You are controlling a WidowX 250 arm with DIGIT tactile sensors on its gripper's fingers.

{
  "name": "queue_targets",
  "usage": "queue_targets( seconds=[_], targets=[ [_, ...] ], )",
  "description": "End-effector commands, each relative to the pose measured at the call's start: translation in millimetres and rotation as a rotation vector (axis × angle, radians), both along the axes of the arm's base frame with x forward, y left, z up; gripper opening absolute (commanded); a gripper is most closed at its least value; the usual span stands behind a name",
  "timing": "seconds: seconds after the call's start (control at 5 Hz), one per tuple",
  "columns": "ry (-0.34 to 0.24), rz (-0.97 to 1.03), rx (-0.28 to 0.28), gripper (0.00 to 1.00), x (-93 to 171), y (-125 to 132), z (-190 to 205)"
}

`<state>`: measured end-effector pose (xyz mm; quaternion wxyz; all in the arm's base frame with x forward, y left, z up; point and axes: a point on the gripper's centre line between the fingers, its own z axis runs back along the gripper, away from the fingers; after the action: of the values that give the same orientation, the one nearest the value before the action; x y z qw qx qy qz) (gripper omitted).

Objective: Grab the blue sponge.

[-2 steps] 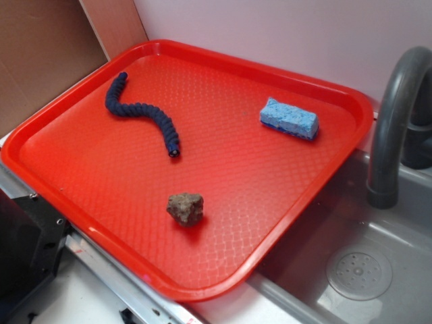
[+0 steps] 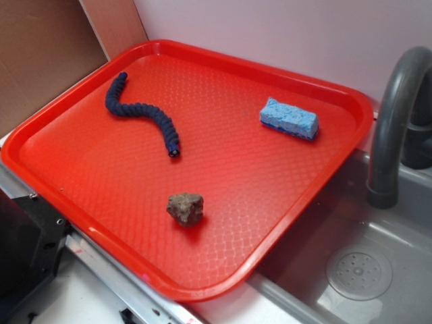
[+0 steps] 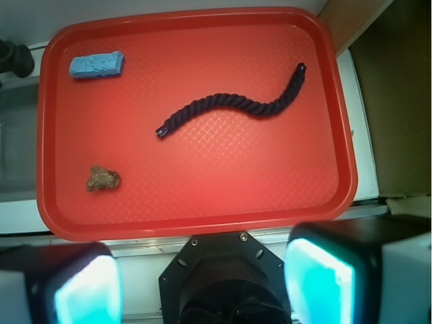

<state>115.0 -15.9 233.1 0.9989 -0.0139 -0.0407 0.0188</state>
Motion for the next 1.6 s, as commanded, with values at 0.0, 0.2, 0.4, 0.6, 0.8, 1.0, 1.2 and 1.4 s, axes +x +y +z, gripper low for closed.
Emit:
queue_targets(
  seconds=[0.0, 0.2, 0.4, 0.6, 0.8, 1.0, 1.2, 1.4],
  targets=[
    [-0.045, -0.283, 0.168, 1.00, 68, 0, -17],
    [-0.077, -0.379, 0.220, 1.00, 96, -5, -31],
    [-0.113, -0.545, 0.310, 1.00, 127, -25, -58],
    [-0.145, -0.664, 0.356, 1.00, 149, -46, -82],
    [-0.195, -0.784, 0.384, 1.00, 169, -71, -103],
    [-0.196, -0.855, 0.394, 1.00, 188, -86, -125],
    [-0.190, -0.977, 0.362, 1.00, 208, -107, -151],
    [-0.160, -1.035, 0.356, 1.00, 221, -120, -169]
  ],
)
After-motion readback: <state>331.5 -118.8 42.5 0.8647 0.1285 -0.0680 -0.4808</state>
